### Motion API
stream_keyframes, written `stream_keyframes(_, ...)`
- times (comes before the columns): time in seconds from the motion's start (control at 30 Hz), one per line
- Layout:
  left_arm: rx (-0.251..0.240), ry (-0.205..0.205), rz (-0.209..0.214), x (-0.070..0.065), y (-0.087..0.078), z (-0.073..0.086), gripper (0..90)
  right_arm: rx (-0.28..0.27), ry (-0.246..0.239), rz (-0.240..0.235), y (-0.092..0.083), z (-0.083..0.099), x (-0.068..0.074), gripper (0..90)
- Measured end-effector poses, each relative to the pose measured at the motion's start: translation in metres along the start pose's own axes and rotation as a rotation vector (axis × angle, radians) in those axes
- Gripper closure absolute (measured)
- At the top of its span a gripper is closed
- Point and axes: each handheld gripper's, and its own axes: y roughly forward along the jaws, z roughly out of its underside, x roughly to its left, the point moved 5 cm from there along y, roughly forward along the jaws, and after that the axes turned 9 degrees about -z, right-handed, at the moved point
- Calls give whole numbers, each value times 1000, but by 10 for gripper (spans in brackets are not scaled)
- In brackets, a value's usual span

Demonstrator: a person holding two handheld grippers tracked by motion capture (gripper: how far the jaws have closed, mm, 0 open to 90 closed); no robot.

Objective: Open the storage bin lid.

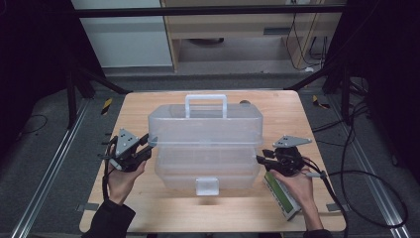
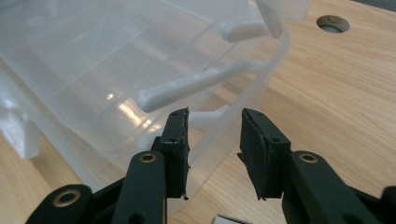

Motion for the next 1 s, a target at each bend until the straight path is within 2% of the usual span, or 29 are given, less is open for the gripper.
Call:
stream_keyframes(0.23,-2,-5,1,2,2,-6,709,6,41,-4,4,1,0,670)
stream_keyframes(0.43,-11,-4,0,4,4,-11,714,3,17,-9,11,2,2,698)
stream_keyframes(0.73,-19,-17,-5,7,8,-17,724,-7,17,-17,11,2,4,745)
stream_keyframes(1.0,-27,-28,-18,10,12,-28,735,-4,59,-32,10,1,4,767)
